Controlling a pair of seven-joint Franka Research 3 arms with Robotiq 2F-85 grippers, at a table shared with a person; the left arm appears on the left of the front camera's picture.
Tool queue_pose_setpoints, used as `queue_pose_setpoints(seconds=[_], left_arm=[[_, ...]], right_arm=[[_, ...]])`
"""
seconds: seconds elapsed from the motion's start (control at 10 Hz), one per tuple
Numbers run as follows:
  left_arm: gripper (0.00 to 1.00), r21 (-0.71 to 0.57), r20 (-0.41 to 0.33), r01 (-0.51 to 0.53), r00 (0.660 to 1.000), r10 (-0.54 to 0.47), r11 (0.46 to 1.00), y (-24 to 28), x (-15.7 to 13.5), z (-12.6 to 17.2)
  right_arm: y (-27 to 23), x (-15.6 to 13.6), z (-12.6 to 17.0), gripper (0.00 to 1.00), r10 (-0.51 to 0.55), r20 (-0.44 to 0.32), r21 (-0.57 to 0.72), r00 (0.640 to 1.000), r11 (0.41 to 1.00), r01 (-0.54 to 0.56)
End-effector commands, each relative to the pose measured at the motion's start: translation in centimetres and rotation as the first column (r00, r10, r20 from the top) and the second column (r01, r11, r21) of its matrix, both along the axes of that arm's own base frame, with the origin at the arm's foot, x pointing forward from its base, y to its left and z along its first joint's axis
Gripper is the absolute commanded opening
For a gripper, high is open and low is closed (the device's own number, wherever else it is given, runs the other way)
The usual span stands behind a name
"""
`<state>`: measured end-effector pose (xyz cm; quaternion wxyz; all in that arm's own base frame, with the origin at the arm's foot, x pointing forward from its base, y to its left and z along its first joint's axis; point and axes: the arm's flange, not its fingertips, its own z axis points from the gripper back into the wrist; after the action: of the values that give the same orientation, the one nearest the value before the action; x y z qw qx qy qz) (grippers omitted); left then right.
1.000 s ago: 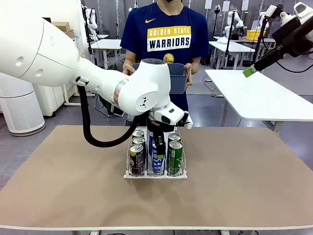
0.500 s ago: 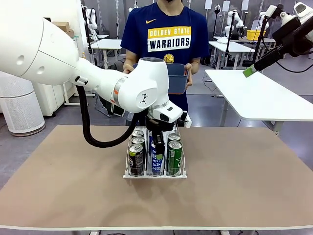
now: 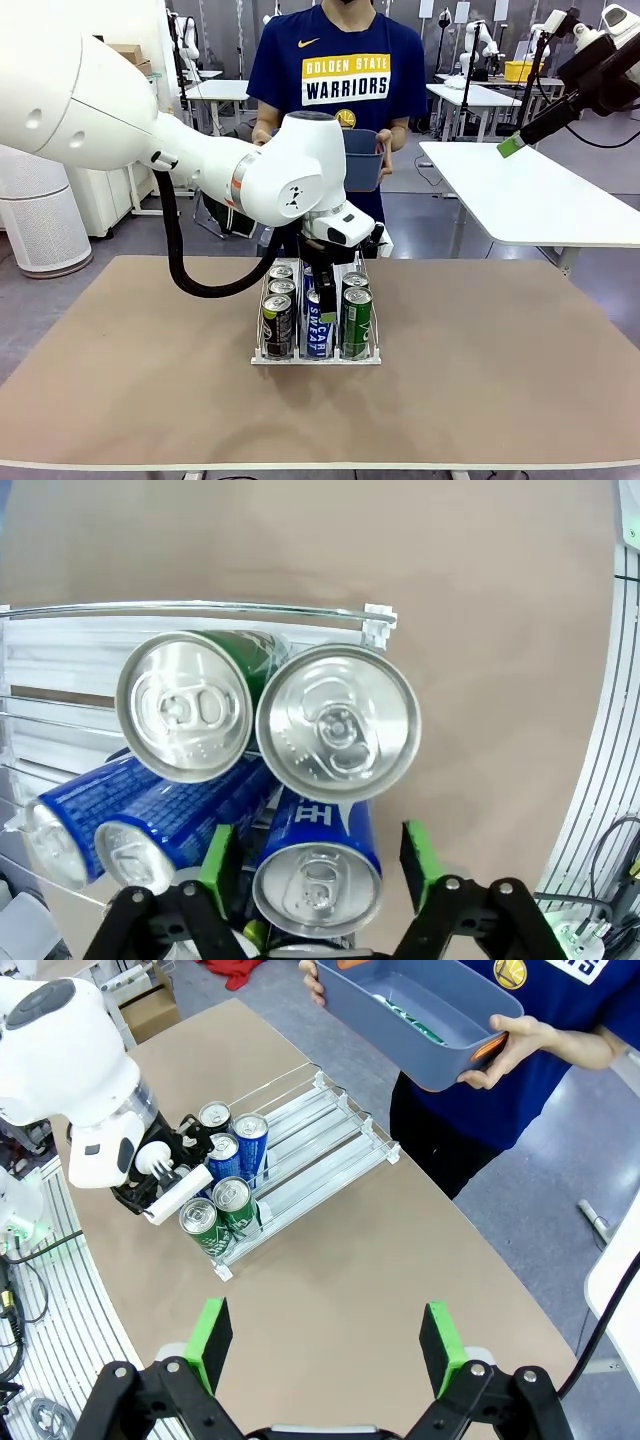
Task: Fill the beverage cans into the dispenser.
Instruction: Place the picked Ionic drink in the line of the Automatic Can Dispenser with the same cans, then pick up the Sprite handed by the human.
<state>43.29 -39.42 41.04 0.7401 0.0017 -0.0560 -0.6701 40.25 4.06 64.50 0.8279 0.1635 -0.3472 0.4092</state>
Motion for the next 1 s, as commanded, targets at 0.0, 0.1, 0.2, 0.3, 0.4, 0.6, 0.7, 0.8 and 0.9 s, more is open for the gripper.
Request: queue_pose_setpoints(seconds=[0.0,0.1,0.2,0.3,0.4,0.6,0.7,0.8,0.9], left_arm=[[1.0,-0.006,0.025,-0.03,0.999,0.03,1.0,-0.3,-2.3,1.9],[1.0,0.001,0.052,-0.019,0.998,0.019,1.0,0.1,-1.4,2.6],[1.0,0.012,0.061,0.006,0.998,-0.007,1.0,1.3,-1.4,3.6],[1.0,0.009,0.069,-0.02,0.997,0.02,1.0,1.4,-2.9,4.8],[1.0,-0.017,0.099,-0.049,0.994,0.05,0.999,0.3,-3.2,5.2],[1.0,0.02,0.113,-0.02,0.993,0.018,1.0,1.6,-4.5,6.7],[1.0,-0.019,0.087,-0.031,0.996,0.033,0.999,0.1,-2.7,6.3],[1.0,-0.019,0.087,-0.031,0.996,0.033,0.999,0.1,-2.7,6.3],[1.0,-0.019,0.087,-0.031,0.996,0.033,0.999,0.1,-2.7,6.3]], right_arm=[[0.0,0.0,-0.2,1.0,0.0,-0.001,0.0,1.0,1.0,0.0],[0.0,0.0,-0.2,1.0,0.0,-0.001,0.0,1.0,1.0,0.0],[0.0,0.0,-0.2,1.0,0.0,-0.001,0.0,1.0,1.0,0.0],[0.0,0.0,-0.2,1.0,0.0,-0.001,0.0,1.0,1.0,0.0],[0.0,0.0,-0.2,1.0,0.0,-0.001,0.0,1.0,1.0,0.0],[0.0,0.0,-0.2,1.0,0.0,-0.001,0.0,1.0,1.0,0.0],[0.0,0.0,-0.2,1.0,0.0,-0.001,0.0,1.0,1.0,0.0],[0.0,0.0,-0.2,1.0,0.0,-0.001,0.0,1.0,1.0,0.0],[0.0,0.0,-0.2,1.0,0.0,-0.001,0.0,1.0,1.0,0.0]])
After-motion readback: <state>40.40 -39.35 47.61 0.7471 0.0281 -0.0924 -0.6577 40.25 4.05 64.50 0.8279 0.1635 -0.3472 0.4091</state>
